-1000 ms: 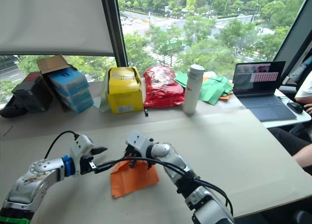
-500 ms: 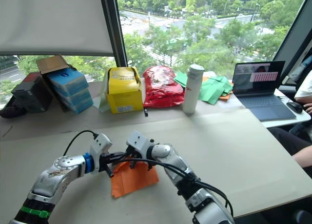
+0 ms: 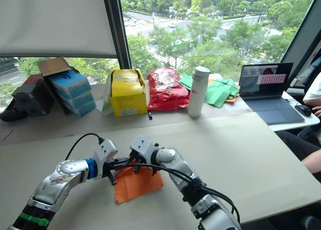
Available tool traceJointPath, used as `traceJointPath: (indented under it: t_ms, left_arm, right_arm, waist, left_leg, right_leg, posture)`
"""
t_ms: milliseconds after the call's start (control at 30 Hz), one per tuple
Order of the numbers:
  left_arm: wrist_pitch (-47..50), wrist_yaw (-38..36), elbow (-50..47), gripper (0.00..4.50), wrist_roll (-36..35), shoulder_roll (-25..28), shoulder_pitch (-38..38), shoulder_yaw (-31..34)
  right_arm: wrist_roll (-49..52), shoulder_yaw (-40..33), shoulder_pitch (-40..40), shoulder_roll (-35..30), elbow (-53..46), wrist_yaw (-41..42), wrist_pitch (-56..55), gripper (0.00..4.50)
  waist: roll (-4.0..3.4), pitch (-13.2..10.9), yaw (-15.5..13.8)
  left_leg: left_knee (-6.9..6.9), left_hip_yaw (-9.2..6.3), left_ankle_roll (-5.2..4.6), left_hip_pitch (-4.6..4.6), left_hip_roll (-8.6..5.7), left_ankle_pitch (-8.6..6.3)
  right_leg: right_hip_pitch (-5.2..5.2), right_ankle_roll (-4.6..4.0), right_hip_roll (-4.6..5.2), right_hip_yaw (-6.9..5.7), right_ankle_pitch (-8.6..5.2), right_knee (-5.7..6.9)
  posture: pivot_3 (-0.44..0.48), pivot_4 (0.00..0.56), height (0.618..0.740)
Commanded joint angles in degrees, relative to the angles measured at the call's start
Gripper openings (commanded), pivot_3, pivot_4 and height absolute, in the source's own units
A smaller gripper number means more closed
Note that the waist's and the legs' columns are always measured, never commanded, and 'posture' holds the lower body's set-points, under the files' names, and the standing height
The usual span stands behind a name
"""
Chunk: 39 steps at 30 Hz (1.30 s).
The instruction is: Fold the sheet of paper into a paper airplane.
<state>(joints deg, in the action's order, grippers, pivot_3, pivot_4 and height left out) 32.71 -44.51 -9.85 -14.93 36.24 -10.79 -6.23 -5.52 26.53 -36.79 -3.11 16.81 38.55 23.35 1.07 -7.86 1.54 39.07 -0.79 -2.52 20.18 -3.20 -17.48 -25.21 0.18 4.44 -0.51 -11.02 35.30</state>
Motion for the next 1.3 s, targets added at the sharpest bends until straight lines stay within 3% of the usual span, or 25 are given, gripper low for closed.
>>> traceJointPath:
  t_ms: [33, 633, 933, 1167, 1300]
  left_arm:
    - [2.61, -0.52, -0.05, 0.04, 0.13, 1.31, 3.26, -0.4]
    - [6.76, 0.06, -11.71, 0.04, -5.19, 6.67, 20.48, 8.11]
    - [6.39, -0.54, -11.92, 0.04, -5.95, 8.04, 18.95, 9.8]
    - [10.31, -2.68, -13.5, 0.04, -16.6, 6.43, 9.72, 16.48]
    - [9.88, -3.94, -11.49, 0.04, -18.61, 5.65, 6.46, 15.81]
  right_arm:
    - [-0.37, 1.1, 1.4, -0.06, 0.11, 0.67, 1.28, 0.0]
    - [-0.29, 1.48, 1.3, -0.05, 0.31, 1.3, 1.22, 0.0]
    - [-0.22, 1.31, 1.06, -0.05, 0.24, 1.45, 1.13, 0.0]
    - [0.51, -0.14, 0.7, -0.42, -2.15, 1.47, 2.42, 0.0]
    - [0.41, -0.38, 0.72, -0.57, -2.61, 1.37, 2.93, 0.0]
  waist:
    - [0.0, 0.0, 0.06]
    - [-0.1, 0.03, 0.86]
    - [-0.15, 0.02, 0.91]
    - [-0.1, -0.02, 0.7]
    - [-0.09, -0.02, 0.69]
  left_leg:
    - [0.0, 0.0, 0.0, 0.0, 0.0, 0.0]
    - [-0.07, 0.0, -0.27, -0.11, 0.03, -0.16]
    - [-0.11, 0.02, -0.27, -0.2, 0.03, -0.16]
    - [-0.08, -0.01, -0.17, -0.07, 0.01, -0.1]
    - [-0.07, -0.02, 0.06, -0.01, -0.01, 0.04]
  right_leg:
    - [0.0, 0.0, 0.0, 0.0, 0.0, 0.0]
    - [0.06, -0.01, 0.0, 0.02, -0.01, -0.03]
    - [0.08, -0.03, -0.01, 0.01, -0.02, -0.01]
    - [0.01, -0.03, -0.02, -0.04, -0.02, 0.0]
    - [-0.01, -0.03, -0.01, -0.06, -0.01, -0.03]
  posture:
    - [0.0, 0.15, 0.74]
    - [0.0, 0.15, 0.74]
    - [0.0, 0.15, 0.74]
    - [0.0, 0.15, 0.74]
    - [0.0, 0.15, 0.74]
